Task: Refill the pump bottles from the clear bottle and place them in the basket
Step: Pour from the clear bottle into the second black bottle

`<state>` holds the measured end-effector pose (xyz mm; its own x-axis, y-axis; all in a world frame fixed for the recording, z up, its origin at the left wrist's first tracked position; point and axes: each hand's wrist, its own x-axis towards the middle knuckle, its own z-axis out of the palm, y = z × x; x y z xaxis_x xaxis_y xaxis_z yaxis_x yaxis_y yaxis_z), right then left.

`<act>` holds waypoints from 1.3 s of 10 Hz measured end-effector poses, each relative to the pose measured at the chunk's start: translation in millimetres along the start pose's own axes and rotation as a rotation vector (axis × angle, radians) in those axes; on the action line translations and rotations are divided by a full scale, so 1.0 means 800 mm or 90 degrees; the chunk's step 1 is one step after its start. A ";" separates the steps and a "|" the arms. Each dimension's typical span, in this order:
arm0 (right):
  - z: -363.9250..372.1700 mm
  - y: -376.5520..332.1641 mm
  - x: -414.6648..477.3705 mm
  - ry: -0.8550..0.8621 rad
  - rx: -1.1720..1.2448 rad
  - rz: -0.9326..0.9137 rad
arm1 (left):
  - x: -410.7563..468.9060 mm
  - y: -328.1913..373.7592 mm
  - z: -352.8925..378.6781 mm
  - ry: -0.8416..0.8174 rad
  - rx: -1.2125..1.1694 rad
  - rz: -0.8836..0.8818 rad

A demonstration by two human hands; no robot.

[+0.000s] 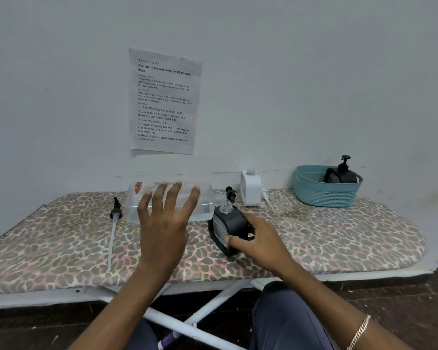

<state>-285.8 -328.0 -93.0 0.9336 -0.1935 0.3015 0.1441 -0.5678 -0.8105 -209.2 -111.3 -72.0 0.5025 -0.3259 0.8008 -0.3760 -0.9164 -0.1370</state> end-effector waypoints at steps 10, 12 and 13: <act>0.000 0.000 0.000 -0.002 -0.001 -0.001 | 0.001 0.000 -0.002 -0.004 -0.004 -0.001; 0.000 0.000 0.000 -0.005 -0.001 0.000 | 0.001 0.000 -0.002 -0.003 -0.007 0.000; 0.000 0.001 0.000 -0.005 -0.002 0.001 | 0.002 0.000 -0.002 -0.003 -0.007 0.000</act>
<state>-285.5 -328.1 -93.6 0.9362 -0.1881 0.2970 0.1419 -0.5707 -0.8088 -209.9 -111.4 -70.1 0.5062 -0.3270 0.7980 -0.3848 -0.9138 -0.1304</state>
